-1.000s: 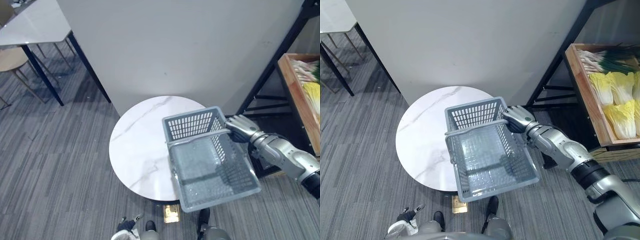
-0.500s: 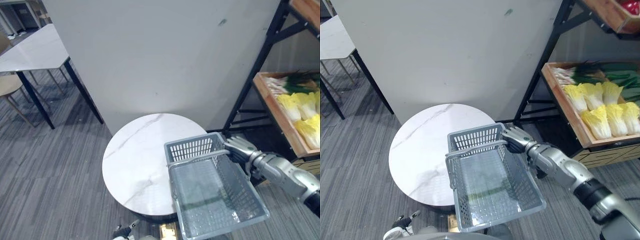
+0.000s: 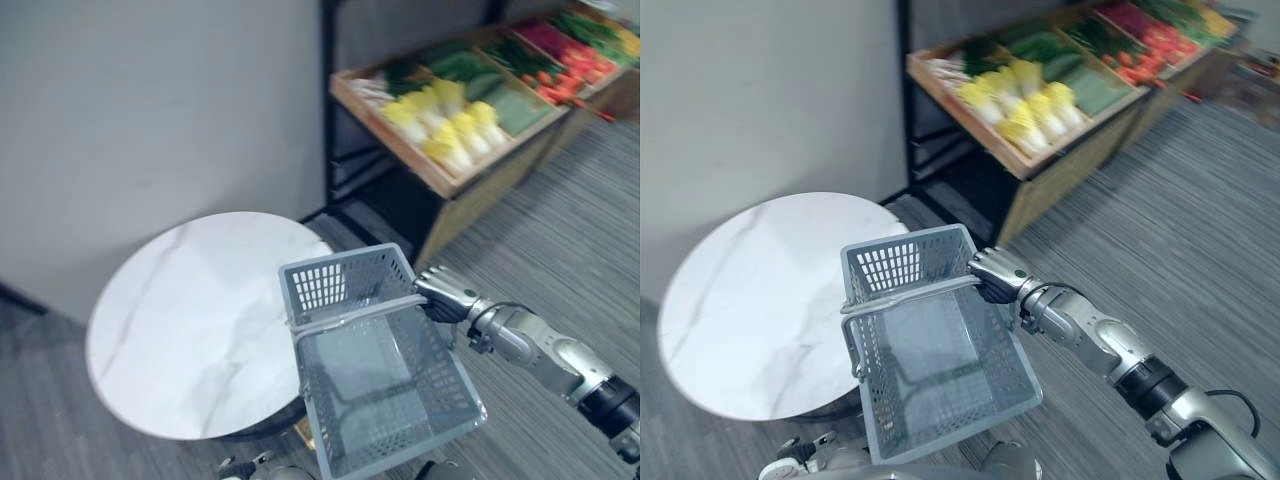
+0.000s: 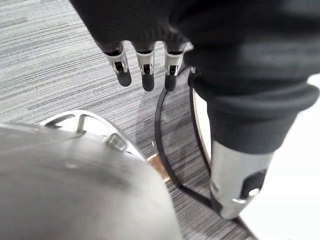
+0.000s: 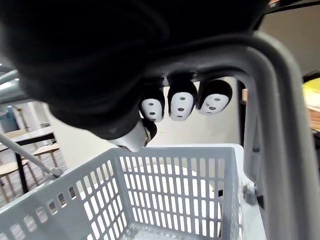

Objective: Pick vegetable in the basket

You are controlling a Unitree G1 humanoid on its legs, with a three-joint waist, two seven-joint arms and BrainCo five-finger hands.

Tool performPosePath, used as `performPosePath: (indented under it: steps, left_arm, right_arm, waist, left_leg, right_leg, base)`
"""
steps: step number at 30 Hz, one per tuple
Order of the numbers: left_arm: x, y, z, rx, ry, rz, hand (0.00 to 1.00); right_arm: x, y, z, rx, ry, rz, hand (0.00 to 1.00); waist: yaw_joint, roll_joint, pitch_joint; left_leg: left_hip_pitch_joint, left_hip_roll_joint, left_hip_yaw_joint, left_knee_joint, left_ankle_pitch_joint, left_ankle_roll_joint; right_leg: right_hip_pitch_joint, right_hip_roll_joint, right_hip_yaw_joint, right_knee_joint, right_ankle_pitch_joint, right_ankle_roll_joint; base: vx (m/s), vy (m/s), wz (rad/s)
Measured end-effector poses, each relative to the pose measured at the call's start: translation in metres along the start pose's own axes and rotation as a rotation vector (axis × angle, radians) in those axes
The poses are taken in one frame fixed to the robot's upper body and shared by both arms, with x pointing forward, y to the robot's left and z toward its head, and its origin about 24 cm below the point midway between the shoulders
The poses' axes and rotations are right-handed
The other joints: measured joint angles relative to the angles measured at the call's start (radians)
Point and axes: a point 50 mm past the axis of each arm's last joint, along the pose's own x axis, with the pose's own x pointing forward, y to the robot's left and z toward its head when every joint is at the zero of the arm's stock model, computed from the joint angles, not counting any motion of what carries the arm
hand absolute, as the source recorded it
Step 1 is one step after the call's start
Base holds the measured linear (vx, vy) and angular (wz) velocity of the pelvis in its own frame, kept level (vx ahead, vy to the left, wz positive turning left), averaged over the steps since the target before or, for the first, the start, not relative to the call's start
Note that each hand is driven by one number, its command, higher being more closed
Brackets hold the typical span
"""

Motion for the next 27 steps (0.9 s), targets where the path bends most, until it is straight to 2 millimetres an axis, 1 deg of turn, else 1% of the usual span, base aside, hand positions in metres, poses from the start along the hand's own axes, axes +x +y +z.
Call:
performPosePath:
  steps: [1,2,3,5,6,8,9,10,12,13,14,15,16,17,18,19,20,21,22,23,24,25,26,27]
  left_arm:
    - [0.001,0.004,0.0,0.002,0.002,0.01,0.0]
    - [0.0,0.005,-0.002,-0.013,0.013,0.015,0.0]
    - [0.0,0.005,-0.003,-0.018,0.017,0.014,0.0]
    - [-0.001,-0.002,-0.005,-0.029,0.02,-0.001,0.0]
    - [-0.001,-0.003,-0.005,-0.031,0.02,-0.004,0.0]
    - [-0.002,-0.009,-0.005,-0.041,0.02,-0.018,0.0]
    - [-0.002,-0.012,-0.004,-0.045,0.014,-0.026,0.0]
    - [-0.003,-0.014,-0.002,-0.049,0.005,-0.032,0.0]
    - [-0.003,-0.014,-0.002,-0.055,0.002,-0.037,0.0]
    - [-0.003,-0.015,0.003,-0.067,-0.022,-0.043,0.0]
    - [-0.004,-0.021,0.006,-0.076,-0.042,-0.058,0.0]
    - [-0.004,-0.023,0.007,-0.083,-0.047,-0.061,0.0]
    - [-0.005,-0.024,0.006,-0.091,-0.053,-0.064,0.0]
    - [-0.005,-0.023,0.003,-0.091,-0.048,-0.063,0.0]
    - [-0.005,-0.022,0.001,-0.092,-0.045,-0.064,0.0]
    - [-0.006,-0.022,-0.004,-0.092,-0.033,-0.067,0.0]
    - [-0.007,-0.022,-0.007,-0.092,-0.026,-0.068,0.0]
    - [-0.006,-0.013,-0.013,-0.093,-0.01,-0.048,0.0]
    - [-0.005,-0.004,-0.013,-0.087,-0.009,-0.027,0.0]
    - [-0.004,-0.003,-0.011,-0.091,-0.011,-0.022,0.0]
    - [-0.004,-0.002,-0.012,-0.094,-0.006,-0.02,0.0]
    - [-0.005,-0.001,-0.018,-0.087,0.012,-0.013,0.0]
    - [-0.006,-0.002,-0.02,-0.08,0.016,-0.014,0.0]
    - [-0.006,-0.003,-0.021,-0.076,0.019,-0.015,0.0]
  right_arm:
    - [0.001,0.001,0.002,0.003,-0.008,-0.001,1.0]
    - [0.001,0.003,0.002,0.003,-0.005,0.009,1.0]
    - [0.0,0.004,0.002,-0.003,-0.002,0.013,1.0]
    - [-0.008,0.008,-0.004,-0.033,0.027,0.05,1.0]
    - [-0.01,0.01,-0.005,-0.038,0.036,0.06,1.0]
    - [-0.023,0.015,-0.008,-0.031,0.071,0.077,1.0]
    - [-0.027,0.014,-0.008,-0.026,0.08,0.068,1.0]
    - [-0.028,0.011,-0.005,-0.019,0.078,0.051,1.0]
    - [-0.027,0.009,-0.001,-0.01,0.06,0.036,1.0]
    - [-0.025,0.009,0.001,0.013,0.054,0.019,1.0]
    - [-0.025,0.008,0.0,0.016,0.063,0.017,1.0]
    - [-0.025,0.009,0.0,0.02,0.064,0.017,1.0]
    - [-0.025,0.011,-0.001,0.05,0.074,0.013,1.0]
    - [-0.025,0.012,-0.002,0.066,0.081,0.012,1.0]
    - [-0.025,0.012,-0.003,0.074,0.087,0.009,1.0]
    - [-0.029,0.009,-0.008,0.08,0.11,-0.002,1.0]
    - [-0.03,0.007,-0.01,0.087,0.123,-0.01,1.0]
    - [-0.032,0.014,-0.01,0.126,0.149,-0.011,1.0]
    - [-0.038,0.018,-0.013,0.141,0.17,0.012,1.0]
    - [-0.043,0.021,-0.019,0.157,0.204,0.026,1.0]
    - [-0.046,0.024,-0.022,0.171,0.229,0.031,1.0]
    - [-0.058,0.035,-0.034,0.208,0.318,0.048,1.0]
    - [-0.066,0.041,-0.04,0.219,0.371,0.063,1.0]
    - [-0.072,0.044,-0.045,0.226,0.407,0.071,1.0]
  waist:
    - [0.004,-0.011,-0.007]
    - [0.005,0.006,-0.018]
    - [0.001,0.011,-0.021]
    - [-0.021,0.038,-0.036]
    - [-0.025,0.042,-0.037]
    - [-0.039,0.063,-0.052]
    - [-0.048,0.068,-0.056]
    - [-0.053,0.067,-0.056]
    - [-0.054,0.063,-0.053]
    - [-0.048,0.045,-0.041]
    - [-0.049,0.044,-0.039]
    - [-0.046,0.048,-0.037]
    - [-0.031,0.058,-0.03]
    - [-0.029,0.069,-0.024]
    - [-0.032,0.075,-0.02]
    - [-0.029,0.098,-0.015]
    - [-0.026,0.111,-0.008]
    - [-0.025,0.083,-0.004]
    - [-0.035,0.045,0.002]
    - [-0.031,0.032,0.008]
    - [-0.028,0.03,0.01]
    - [-0.023,0.027,0.009]
    - [-0.02,0.031,0.013]
    - [-0.019,0.037,0.014]
  left_leg:
    - [-0.002,0.021,0.039,0.013,0.014,-0.014]
    - [-0.002,0.05,0.084,-0.002,0.065,-0.014]
    - [0.003,0.056,0.097,-0.011,0.084,-0.011]
    - [0.028,0.092,0.133,-0.008,0.141,-0.006]
    - [0.04,0.103,0.14,0.0,0.156,-0.004]
    - [0.074,0.179,0.149,0.087,0.176,0.004]
    - [0.083,0.21,0.144,0.132,0.189,0.003]
    - [0.084,0.238,0.123,0.19,0.229,0.012]
    - [0.048,0.26,-0.025,0.284,0.315,0.057]
    - [-0.047,0.213,-0.262,0.344,0.247,0.019]
    - [-0.124,0.084,-0.504,0.345,0.089,-0.012]
    - [-0.146,0.025,-0.595,0.326,0.043,-0.016]
    - [-0.163,-0.061,-0.713,0.247,-0.009,-0.03]
    - [-0.167,-0.114,-0.774,0.142,-0.016,-0.034]
    - [-0.168,-0.132,-0.801,0.086,-0.014,-0.035]
    - [-0.167,-0.155,-0.854,-0.024,-0.01,-0.038]
    - [-0.171,-0.163,-0.885,-0.058,0.003,-0.031]
    - [-0.153,-0.193,-0.857,-0.078,-0.026,-0.048]
    - [-0.155,-0.224,-0.851,-0.078,-0.033,-0.045]
    - [-0.154,-0.237,-0.831,-0.07,-0.039,-0.034]
    - [-0.155,-0.242,-0.826,-0.061,-0.044,-0.024]
    - [-0.152,-0.269,-0.832,-0.035,-0.026,0.024]
    - [-0.144,-0.285,-0.832,-0.03,-0.025,0.024]
    - [-0.139,-0.29,-0.827,-0.03,-0.026,0.024]
  right_leg:
    - [0.015,0.013,0.017,-0.095,0.039,0.064]
    - [0.018,0.099,0.015,-0.213,0.035,0.081]
    - [0.022,0.119,0.017,-0.245,0.035,0.081]
    - [0.053,0.176,0.025,-0.319,0.035,0.081]
    - [0.071,0.193,0.029,-0.337,0.035,0.081]
    - [0.146,0.248,0.028,-0.415,0.036,0.082]
    - [0.158,0.26,0.031,-0.431,0.036,0.082]
    - [0.167,0.265,0.049,-0.443,0.036,0.082]
    - [0.185,0.256,0.097,-0.462,0.037,0.085]
    - [0.185,0.224,0.145,-0.467,0.037,0.085]
    - [0.173,0.193,0.193,-0.469,0.037,0.086]
    - [0.168,0.186,0.216,-0.473,0.037,0.087]
    - [0.168,0.186,0.265,-0.492,0.039,0.091]
    - [0.165,0.198,0.306,-0.503,0.044,0.099]
    - [0.163,0.207,0.323,-0.503,0.043,0.099]
    - [0.15,0.233,0.357,-0.502,0.038,0.107]
    - [0.148,0.247,0.376,-0.504,0.044,0.115]
    - [0.151,0.226,0.415,-0.519,0.068,0.152]
    - [0.136,0.198,0.421,-0.518,0.081,0.173]
    - [0.133,0.183,0.438,-0.524,0.089,0.183]
    - [0.136,0.178,0.442,-0.531,0.093,0.188]
    - [0.15,0.157,0.443,-0.542,0.098,0.196]
    - [0.154,0.146,0.444,-0.545,0.104,0.206]
    - [0.155,0.14,0.446,-0.545,0.105,0.207]
  base:
    - [-0.07,-0.462,-1.77]
    - [-0.05,-0.397,-1.32]
    - [-0.07,-0.371,-1.04]
    - [-0.04,-0.322,-0.51]
    - [0.0,-0.301,-0.36]
    - [0.01,-0.259,-0.24]
    - [0.01,-0.169,-0.34]
    - [0.0,-0.112,-0.48]
    - [-0.01,-0.066,-0.64]
    - [-0.03,0.041,-0.87]
    - [-0.03,0.079,-0.92]
    - [-0.01,0.147,-1.09]
    - [0.0,0.19,-1.15]
    - [0.0,0.214,-1.1]
    - [-0.01,0.253,-1.03]
    - [-0.01,0.22,-0.84]
    - [0.06,0.31,-0.99]
    - [0.15,0.267,-0.57]
    - [0.18,0.249,-0.44]
    - [0.15,0.179,-0.16]
    - [0.12,0.173,-0.23]
    - [0.16,0.2,-0.18]
    - [0.12,0.13,-0.19]
    - [0.14,0.116,-0.19]
